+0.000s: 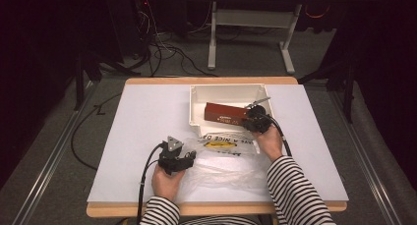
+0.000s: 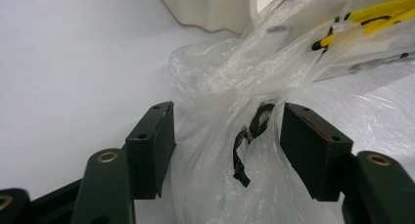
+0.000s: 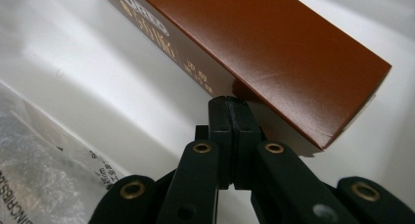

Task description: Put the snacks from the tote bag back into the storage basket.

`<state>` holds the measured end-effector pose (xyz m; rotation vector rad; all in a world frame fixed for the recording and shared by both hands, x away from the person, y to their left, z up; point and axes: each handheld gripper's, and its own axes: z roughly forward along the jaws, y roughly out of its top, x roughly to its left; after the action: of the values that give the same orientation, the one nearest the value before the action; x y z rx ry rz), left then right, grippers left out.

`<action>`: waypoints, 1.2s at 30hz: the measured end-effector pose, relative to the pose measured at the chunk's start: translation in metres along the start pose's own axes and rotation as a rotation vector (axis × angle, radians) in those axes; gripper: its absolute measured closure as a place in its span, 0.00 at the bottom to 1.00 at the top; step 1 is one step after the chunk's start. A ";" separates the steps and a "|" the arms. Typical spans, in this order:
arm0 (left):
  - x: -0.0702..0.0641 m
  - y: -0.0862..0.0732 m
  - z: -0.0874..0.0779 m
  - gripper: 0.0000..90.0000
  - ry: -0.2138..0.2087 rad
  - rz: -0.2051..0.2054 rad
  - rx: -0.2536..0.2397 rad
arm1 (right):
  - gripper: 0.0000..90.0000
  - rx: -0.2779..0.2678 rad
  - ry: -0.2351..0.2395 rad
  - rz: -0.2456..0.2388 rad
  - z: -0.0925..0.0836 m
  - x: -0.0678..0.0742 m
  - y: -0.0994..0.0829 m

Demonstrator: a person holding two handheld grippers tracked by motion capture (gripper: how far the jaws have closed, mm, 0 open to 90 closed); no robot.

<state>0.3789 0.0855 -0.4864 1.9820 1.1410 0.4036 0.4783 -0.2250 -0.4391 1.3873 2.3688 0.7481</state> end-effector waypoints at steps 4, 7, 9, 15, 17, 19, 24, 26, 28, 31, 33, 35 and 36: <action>0.000 0.000 0.000 0.42 0.001 0.000 0.000 | 1.00 0.000 -0.006 -0.001 0.002 -0.001 0.002; 0.000 0.000 0.000 0.43 0.002 0.001 0.001 | 1.00 0.004 -0.001 0.013 0.007 -0.003 0.003; 0.000 0.000 0.000 0.43 0.003 0.002 0.002 | 1.00 0.013 -0.009 0.012 0.009 -0.004 0.007; -0.001 0.000 0.000 0.43 0.009 0.005 0.001 | 1.00 0.010 0.005 0.012 0.012 -0.004 0.018; -0.001 0.000 0.000 0.43 0.008 0.004 0.001 | 1.00 0.006 0.008 0.012 0.014 -0.003 0.019; -0.001 0.000 0.000 0.43 0.008 0.005 0.001 | 1.00 0.007 0.016 0.017 0.015 -0.003 0.020; 0.000 0.000 0.000 0.43 0.004 0.002 0.002 | 1.00 0.020 0.002 0.030 0.021 -0.004 0.025; 0.000 0.000 0.000 0.43 0.004 0.001 0.000 | 1.00 0.021 -0.004 0.038 0.022 -0.006 0.028; 0.000 0.000 0.000 0.43 0.002 -0.001 0.000 | 1.00 0.028 -0.013 0.036 0.023 -0.006 0.028; 0.000 0.000 0.000 0.42 -0.002 -0.004 -0.001 | 1.00 0.035 -0.020 0.030 0.024 -0.004 0.029; 0.001 0.000 0.000 0.42 -0.003 -0.003 -0.001 | 1.00 0.029 -0.020 0.025 0.023 -0.003 0.028; 0.001 0.000 0.000 0.42 -0.004 -0.003 0.000 | 1.00 0.001 -0.006 0.021 0.018 -0.002 0.026; 0.000 0.000 0.000 0.42 -0.004 -0.002 0.000 | 0.99 -0.003 -0.004 0.012 0.015 0.000 0.025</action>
<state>0.3790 0.0860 -0.4864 1.9808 1.1403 0.3988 0.5034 -0.2109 -0.4369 1.4019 2.3577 0.7512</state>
